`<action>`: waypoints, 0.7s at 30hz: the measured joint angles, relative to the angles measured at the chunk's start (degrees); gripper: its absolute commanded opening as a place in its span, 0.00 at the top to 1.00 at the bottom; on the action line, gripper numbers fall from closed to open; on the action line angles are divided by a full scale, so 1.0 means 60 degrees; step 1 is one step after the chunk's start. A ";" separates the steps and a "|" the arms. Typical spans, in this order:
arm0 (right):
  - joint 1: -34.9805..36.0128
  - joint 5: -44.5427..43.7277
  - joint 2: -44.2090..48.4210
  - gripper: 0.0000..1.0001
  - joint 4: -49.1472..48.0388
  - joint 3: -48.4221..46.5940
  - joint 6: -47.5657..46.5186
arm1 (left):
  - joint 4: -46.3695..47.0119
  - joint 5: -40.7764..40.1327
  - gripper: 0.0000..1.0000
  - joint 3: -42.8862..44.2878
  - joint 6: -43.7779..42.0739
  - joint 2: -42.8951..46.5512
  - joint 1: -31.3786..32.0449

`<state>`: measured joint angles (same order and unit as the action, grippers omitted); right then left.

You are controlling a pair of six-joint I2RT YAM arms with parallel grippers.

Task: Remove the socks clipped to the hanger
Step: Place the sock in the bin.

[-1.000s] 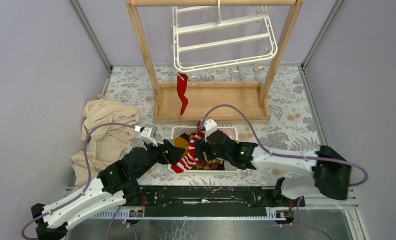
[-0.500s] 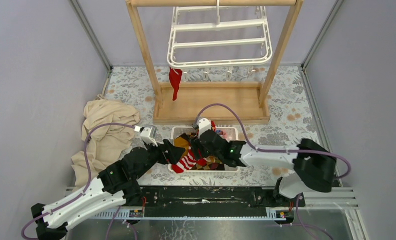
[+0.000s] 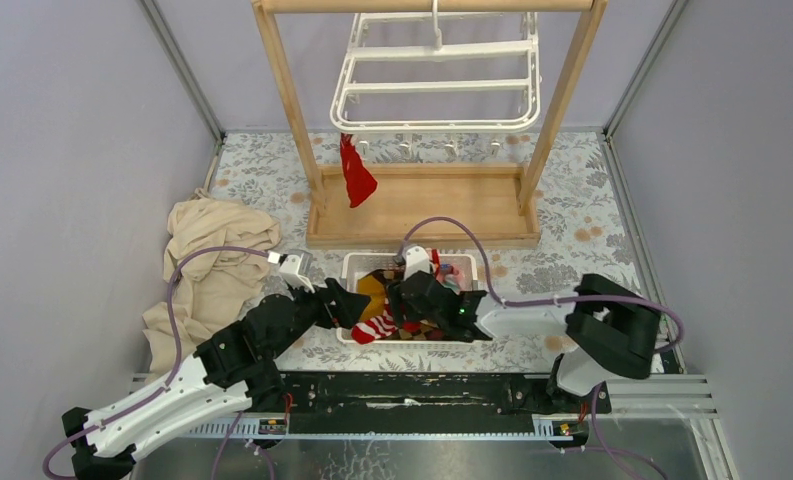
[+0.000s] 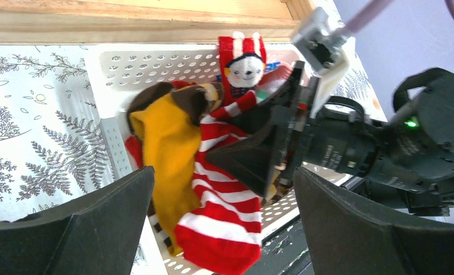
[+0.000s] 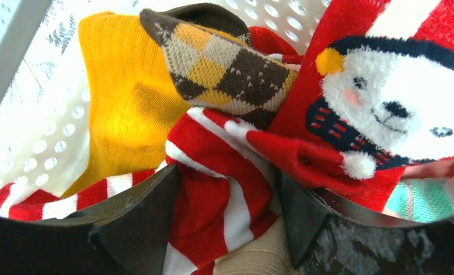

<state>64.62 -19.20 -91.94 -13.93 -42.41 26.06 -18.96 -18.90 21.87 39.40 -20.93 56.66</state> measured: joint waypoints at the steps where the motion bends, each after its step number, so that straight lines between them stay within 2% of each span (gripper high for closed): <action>1: 0.0007 -0.0029 0.0306 0.26 0.0044 0.0255 0.0062 | 0.0000 0.0000 0.01 0.0000 0.0000 -0.0015 0.0000; 8: 0.0066 -0.0131 0.2765 0.24 0.1504 0.1064 0.0117 | -0.0007 -0.0022 0.01 0.0000 0.0000 -0.0149 0.0000; 13: 0.0164 -0.0102 0.3971 0.29 0.2459 0.1053 0.0011 | -0.0011 -0.0040 0.01 0.0000 0.0000 -0.0153 0.0000; 17: 0.0616 0.0233 0.4105 0.31 0.2812 0.0980 -0.0280 | -0.0011 -0.0040 0.01 0.0000 0.0025 -0.0153 0.0000; 21: 0.1512 0.0401 0.3228 0.32 0.3217 0.0521 -0.0699 | -0.0011 -0.0066 0.01 -0.0004 0.0033 -0.0153 0.0000</action>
<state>73.69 -16.80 -72.58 5.37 -39.29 21.87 -19.03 -19.29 21.85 39.59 -21.85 56.66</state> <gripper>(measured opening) 0.690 0.986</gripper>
